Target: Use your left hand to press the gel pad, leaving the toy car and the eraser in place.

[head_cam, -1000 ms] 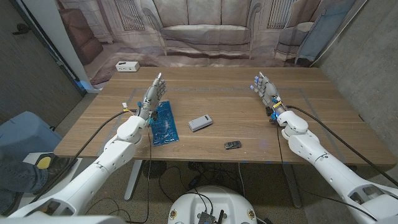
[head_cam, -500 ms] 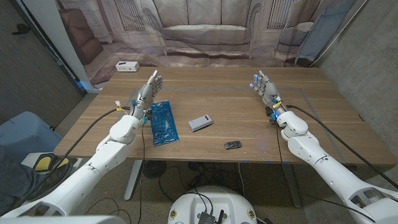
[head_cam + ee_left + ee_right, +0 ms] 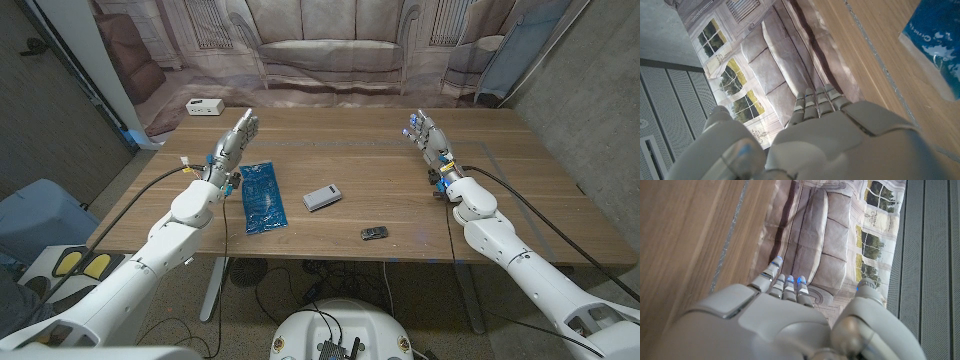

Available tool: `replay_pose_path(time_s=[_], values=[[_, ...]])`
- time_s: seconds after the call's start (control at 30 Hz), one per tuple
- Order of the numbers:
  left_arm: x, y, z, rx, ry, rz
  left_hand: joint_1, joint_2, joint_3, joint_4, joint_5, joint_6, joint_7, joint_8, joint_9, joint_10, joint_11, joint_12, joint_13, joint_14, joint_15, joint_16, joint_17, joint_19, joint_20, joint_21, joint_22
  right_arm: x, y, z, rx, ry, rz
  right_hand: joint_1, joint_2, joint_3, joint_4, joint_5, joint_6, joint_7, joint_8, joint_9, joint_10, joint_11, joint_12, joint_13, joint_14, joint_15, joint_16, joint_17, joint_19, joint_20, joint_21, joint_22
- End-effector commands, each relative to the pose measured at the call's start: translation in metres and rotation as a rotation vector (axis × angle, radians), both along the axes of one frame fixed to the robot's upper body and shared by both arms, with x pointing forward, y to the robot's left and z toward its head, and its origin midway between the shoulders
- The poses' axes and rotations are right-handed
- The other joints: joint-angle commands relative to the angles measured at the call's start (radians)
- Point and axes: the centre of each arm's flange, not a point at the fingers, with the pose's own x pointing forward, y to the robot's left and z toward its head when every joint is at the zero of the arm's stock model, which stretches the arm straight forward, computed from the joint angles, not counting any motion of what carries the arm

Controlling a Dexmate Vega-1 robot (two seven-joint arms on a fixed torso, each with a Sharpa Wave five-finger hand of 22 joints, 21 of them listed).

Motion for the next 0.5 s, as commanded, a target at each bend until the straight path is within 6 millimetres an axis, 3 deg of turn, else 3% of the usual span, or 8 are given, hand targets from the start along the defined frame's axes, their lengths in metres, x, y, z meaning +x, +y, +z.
replay_pose_path(time_s=[0.03,0.23,0.5], values=[[-0.001,0.007,-0.001,0.036,-0.042,0.048,0.005,0.014,-0.004,-0.004,-0.004,0.028,-0.003,0.002,0.004,0.030,-0.002,0.006,0.001,0.042,0.003,0.010,0.001,0.048,0.002,0.017,0.005,-0.001,-0.004,0.008,-0.019,-0.019,0.032,0.002,0.000,0.004,-0.001,0.003,0.003,0.008,-0.001,0.002,0.011,0.003,0.003,0.004,0.004,0.004,0.002,0.006,0.009,0.006,-0.005,0.006],[-0.007,0.015,-0.004,0.051,-0.027,0.098,0.008,0.009,-0.010,-0.009,-0.005,0.062,-0.004,0.005,0.005,0.070,0.000,0.014,0.001,0.086,-0.006,0.016,0.001,0.101,0.011,0.029,0.005,-0.001,-0.013,0.015,-0.043,-0.019,0.044,0.001,0.002,0.004,0.000,0.003,0.010,0.008,0.001,0.002,0.016,0.003,0.003,0.004,0.006,0.007,0.002,0.007,0.010,0.007,-0.007,0.006],[-0.027,0.015,0.002,0.040,-0.067,0.088,0.011,0.006,-0.013,-0.012,-0.005,0.087,-0.002,0.009,0.006,0.090,0.000,0.017,0.002,0.105,-0.005,0.017,0.001,0.120,0.014,0.030,0.004,-0.012,-0.009,0.015,-0.019,-0.019,0.023,-0.002,0.002,0.003,0.002,0.003,0.012,0.010,0.001,0.002,0.022,0.006,0.003,0.004,0.010,0.007,0.001,0.007,0.012,0.008,-0.009,0.006]])
